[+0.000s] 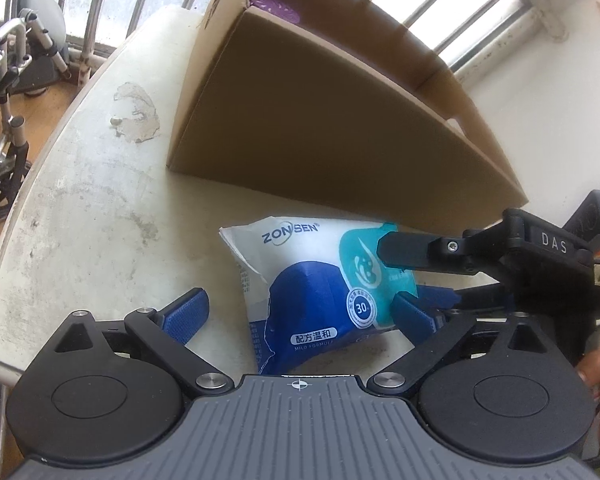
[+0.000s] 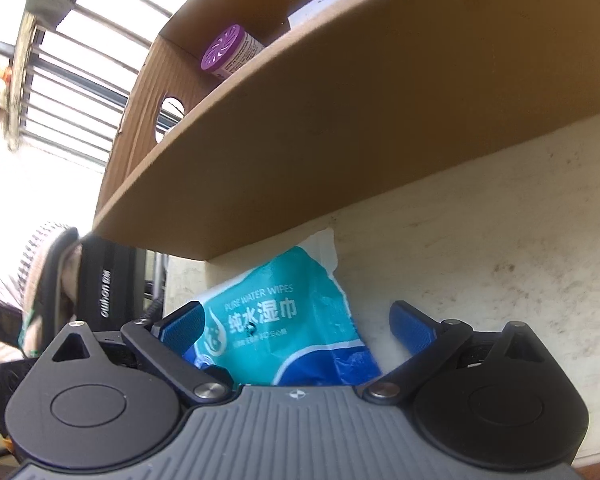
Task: Organize objects
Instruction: 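Close the right gripper on the wet-wipes pack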
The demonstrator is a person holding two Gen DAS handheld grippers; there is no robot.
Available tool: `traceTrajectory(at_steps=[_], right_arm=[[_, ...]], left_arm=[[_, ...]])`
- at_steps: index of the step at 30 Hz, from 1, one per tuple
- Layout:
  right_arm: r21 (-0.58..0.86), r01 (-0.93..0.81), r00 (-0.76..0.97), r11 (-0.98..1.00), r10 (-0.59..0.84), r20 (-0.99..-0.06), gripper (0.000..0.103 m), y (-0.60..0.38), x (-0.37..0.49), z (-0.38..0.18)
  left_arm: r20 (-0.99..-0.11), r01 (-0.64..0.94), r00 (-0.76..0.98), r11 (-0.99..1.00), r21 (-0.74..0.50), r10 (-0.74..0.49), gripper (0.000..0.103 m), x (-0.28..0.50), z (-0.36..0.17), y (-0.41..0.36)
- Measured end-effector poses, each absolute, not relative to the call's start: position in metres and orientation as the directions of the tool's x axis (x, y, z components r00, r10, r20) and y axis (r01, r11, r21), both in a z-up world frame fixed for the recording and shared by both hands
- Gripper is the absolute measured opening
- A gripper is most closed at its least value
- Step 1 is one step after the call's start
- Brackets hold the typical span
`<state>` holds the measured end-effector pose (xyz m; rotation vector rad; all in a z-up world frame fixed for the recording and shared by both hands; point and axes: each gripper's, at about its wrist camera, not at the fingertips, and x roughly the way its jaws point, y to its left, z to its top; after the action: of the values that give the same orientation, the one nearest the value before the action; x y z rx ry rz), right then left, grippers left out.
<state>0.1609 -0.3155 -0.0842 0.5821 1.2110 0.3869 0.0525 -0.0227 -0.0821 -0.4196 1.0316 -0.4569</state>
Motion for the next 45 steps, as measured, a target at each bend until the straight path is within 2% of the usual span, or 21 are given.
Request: traceTrajectory(at_steps=[9,21,24,28,40,45], right_arm=[[0.618,-0.04,0.3,0.785,0.599,-0.742,0.087,-0.317,0.166,-0.083],[0.693,-0.053,0.274,0.719,0.678,-0.683,0.072,-0.338,0.165,-0.084],[0.698,-0.058,0.257,0.714,0.686,-0.68,0.071,-0.326,0.163,-0.086],[0.683,-0.067,0.247,0.727,0.676,-0.695,0.071,-0.33,0.159,-0.085],[0.687,-0.091,0.221,0.721,0.687,-0.692,0.076,-0.328,0.16,-0.089],[0.693,-0.089,0.222,0.715,0.693,-0.686,0.077,-0.328,0.161,-0.091]], left_arm=[[-0.713,0.217,0.42,0.825,-0.522,-0.561,0.085,0.054,-0.078,-0.035],[-0.707,0.172,0.394,0.803,-0.57,-0.587,0.077,0.052,-0.074,-0.032],[-0.703,0.183,0.371,0.79,-0.586,-0.607,0.077,0.045,-0.072,-0.033],[-0.718,0.225,0.338,0.793,-0.566,-0.608,0.082,0.041,-0.071,-0.041],[-0.798,0.362,0.333,0.849,-0.384,-0.502,0.083,0.043,-0.07,-0.068],[-0.808,0.342,0.337,0.862,-0.373,-0.483,0.084,0.044,-0.075,-0.071]])
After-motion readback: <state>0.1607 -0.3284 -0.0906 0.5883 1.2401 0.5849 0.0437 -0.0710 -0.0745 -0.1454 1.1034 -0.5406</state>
